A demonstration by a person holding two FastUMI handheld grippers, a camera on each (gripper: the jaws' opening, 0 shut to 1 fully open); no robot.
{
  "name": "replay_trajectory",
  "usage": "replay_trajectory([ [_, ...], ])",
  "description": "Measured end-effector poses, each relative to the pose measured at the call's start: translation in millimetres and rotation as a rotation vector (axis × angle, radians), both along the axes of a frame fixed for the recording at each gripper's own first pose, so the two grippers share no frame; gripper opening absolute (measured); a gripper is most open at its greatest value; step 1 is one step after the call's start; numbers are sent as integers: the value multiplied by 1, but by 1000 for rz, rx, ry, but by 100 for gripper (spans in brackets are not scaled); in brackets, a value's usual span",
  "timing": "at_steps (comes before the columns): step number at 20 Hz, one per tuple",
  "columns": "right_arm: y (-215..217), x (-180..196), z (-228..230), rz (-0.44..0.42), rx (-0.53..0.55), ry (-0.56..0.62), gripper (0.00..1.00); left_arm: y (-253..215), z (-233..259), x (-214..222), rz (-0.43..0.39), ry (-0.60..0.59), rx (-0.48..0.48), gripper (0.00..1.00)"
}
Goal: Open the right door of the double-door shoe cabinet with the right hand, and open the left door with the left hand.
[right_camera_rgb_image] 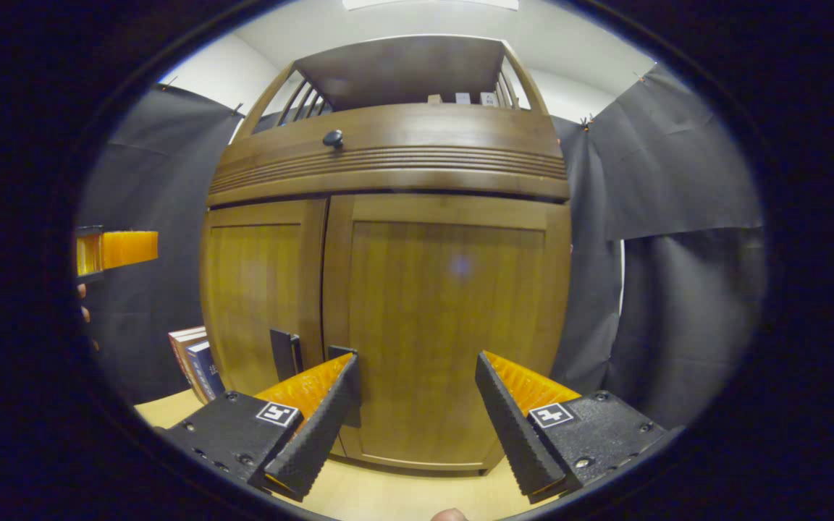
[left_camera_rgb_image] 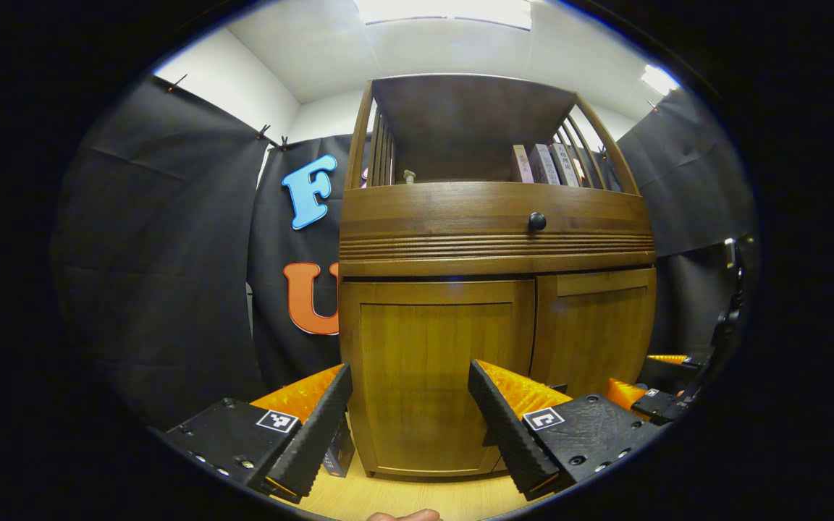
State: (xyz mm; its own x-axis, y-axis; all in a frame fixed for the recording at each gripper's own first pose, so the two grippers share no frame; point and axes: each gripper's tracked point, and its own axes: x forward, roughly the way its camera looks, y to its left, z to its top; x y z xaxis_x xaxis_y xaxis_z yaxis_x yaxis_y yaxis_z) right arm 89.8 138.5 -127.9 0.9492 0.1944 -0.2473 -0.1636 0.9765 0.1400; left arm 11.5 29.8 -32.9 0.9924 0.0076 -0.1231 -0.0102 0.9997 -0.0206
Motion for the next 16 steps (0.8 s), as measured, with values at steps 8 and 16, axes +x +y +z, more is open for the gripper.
replay_trajectory([
  [8, 52, 40, -53, 33, 21, 107, 99, 17, -11, 20, -5, 42, -14, 100],
  [16, 68, 69, -80, 19, 16, 170, 97, 16, -24, 35, -31, 95, -26, 96],
])
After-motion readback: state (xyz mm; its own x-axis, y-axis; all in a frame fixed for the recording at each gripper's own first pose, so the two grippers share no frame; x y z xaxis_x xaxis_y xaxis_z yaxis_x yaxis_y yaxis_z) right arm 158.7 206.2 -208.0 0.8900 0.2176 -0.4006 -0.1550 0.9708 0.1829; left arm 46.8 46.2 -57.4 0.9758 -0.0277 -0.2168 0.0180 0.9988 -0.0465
